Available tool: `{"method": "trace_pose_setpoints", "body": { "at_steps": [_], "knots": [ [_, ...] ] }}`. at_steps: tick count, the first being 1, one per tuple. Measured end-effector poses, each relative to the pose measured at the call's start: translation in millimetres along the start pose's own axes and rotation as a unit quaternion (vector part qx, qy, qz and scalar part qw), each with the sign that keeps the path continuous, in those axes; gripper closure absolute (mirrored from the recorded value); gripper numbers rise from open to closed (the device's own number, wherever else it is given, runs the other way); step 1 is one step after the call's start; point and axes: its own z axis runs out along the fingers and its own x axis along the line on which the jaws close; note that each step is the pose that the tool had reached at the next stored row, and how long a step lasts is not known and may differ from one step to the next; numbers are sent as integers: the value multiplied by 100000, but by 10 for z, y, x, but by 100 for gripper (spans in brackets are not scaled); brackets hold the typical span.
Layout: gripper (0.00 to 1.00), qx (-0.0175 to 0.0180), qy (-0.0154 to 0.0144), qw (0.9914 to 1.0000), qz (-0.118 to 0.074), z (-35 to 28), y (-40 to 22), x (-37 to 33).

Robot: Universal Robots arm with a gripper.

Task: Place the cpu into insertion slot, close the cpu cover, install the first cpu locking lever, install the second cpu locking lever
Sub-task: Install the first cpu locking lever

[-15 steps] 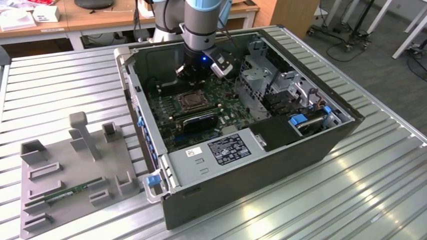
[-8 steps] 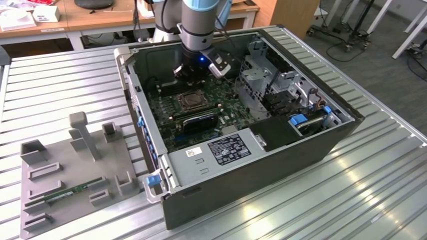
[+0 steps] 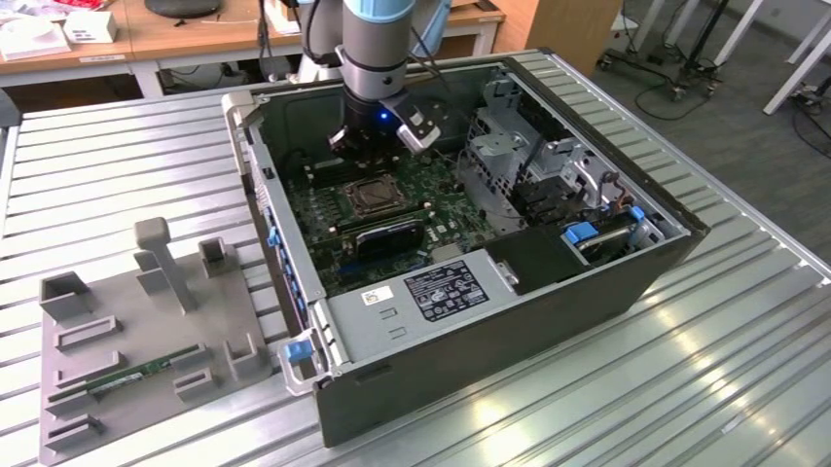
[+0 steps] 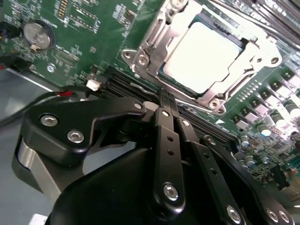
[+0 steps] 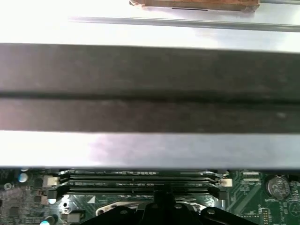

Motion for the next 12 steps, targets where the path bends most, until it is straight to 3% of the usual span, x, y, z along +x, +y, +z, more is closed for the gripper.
{"method": "trace_pose_setpoints", "body": {
  "at_steps": [8,12],
  "knots": [
    [89,-136,-26,100000,2,-26,7,42],
    [89,-629,-26,99998,27,-27,7,54]
  ]
}}
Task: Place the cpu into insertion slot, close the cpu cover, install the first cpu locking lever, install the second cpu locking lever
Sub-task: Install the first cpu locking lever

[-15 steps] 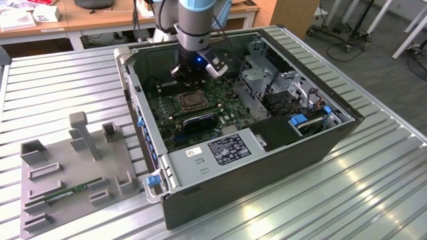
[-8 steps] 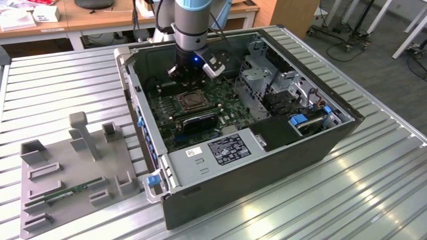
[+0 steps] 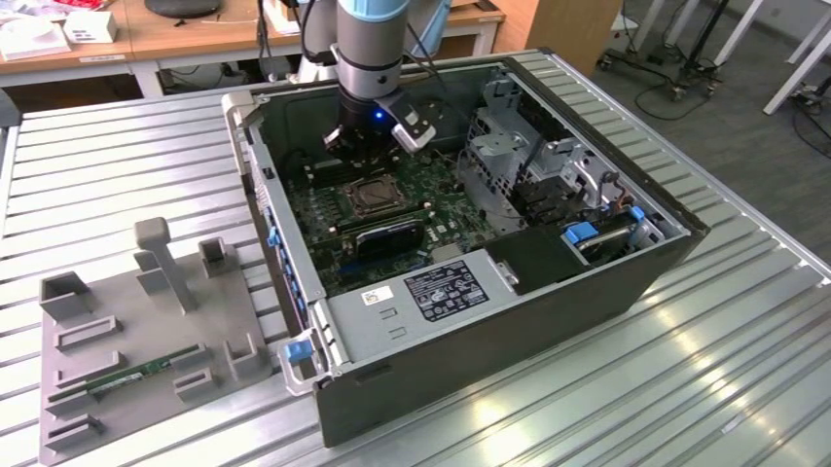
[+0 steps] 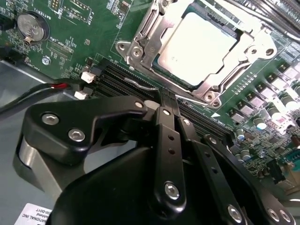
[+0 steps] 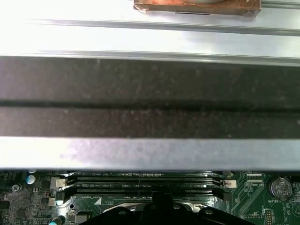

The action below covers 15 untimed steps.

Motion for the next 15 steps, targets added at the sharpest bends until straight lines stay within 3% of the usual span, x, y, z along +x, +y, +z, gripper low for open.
{"method": "trace_pose_setpoints", "body": {
  "at_steps": [9,15],
  "knots": [
    [89,-286,-14,100000,10,5,16,0],
    [89,-255,-2,100000,17,3,16,-3]
  ]
}}
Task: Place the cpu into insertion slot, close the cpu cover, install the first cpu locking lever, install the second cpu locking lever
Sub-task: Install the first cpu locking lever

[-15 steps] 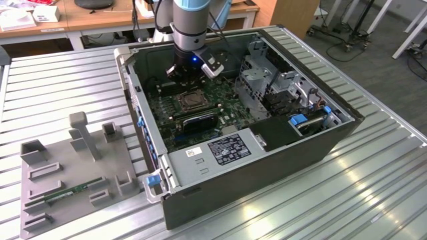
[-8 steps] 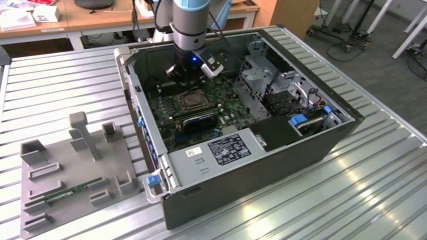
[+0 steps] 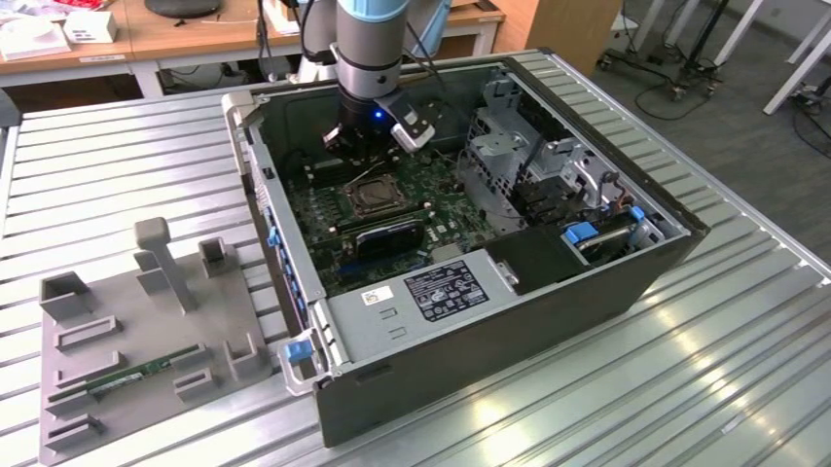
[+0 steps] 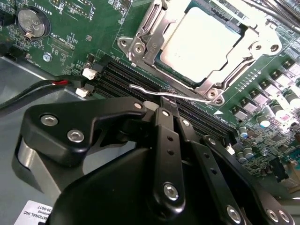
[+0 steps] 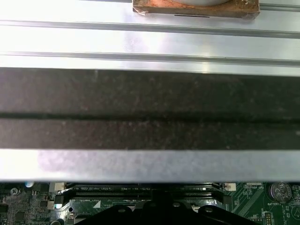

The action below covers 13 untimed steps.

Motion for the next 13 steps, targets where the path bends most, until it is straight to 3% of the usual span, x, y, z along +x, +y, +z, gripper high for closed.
{"method": "trace_pose_setpoints", "body": {
  "at_steps": [4,9,13],
  "knots": [
    [89,12,10,100000,-2,-8,1,3],
    [89,-57,-57,100000,-6,-79,15,11],
    [89,-538,-64,99999,13,-98,19,47]
  ]
}}
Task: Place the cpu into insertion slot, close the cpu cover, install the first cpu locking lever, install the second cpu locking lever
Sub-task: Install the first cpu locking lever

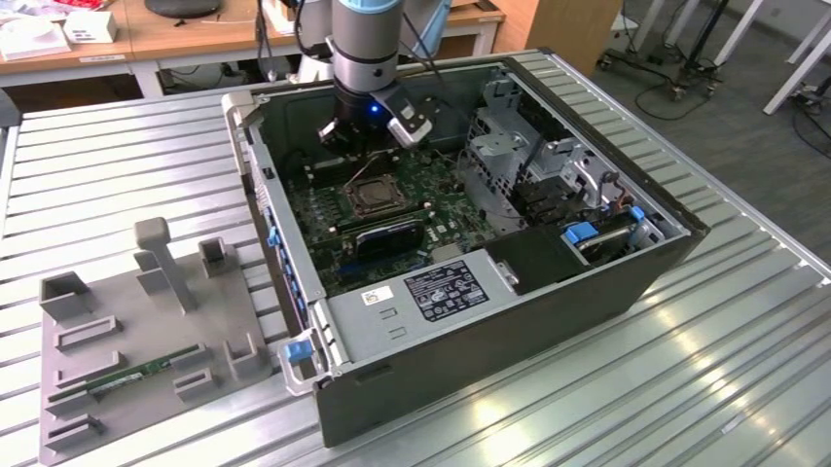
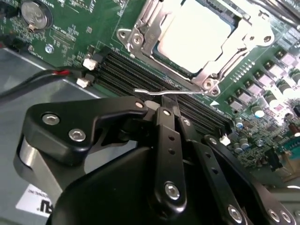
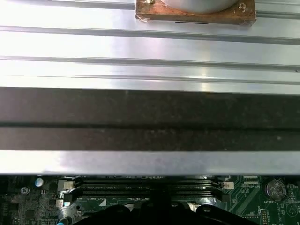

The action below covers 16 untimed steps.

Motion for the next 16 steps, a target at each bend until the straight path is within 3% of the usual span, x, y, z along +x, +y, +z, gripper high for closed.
{"method": "trace_pose_setpoints", "body": {
  "at_steps": [6,13,16],
  "knots": [
    [89,-1407,5,99990,89,-24,8,75],
    [89,-2205,-120,99976,101,-132,33,82],
    [89,-2619,-126,99966,126,-144,24,81]
  ]
}}
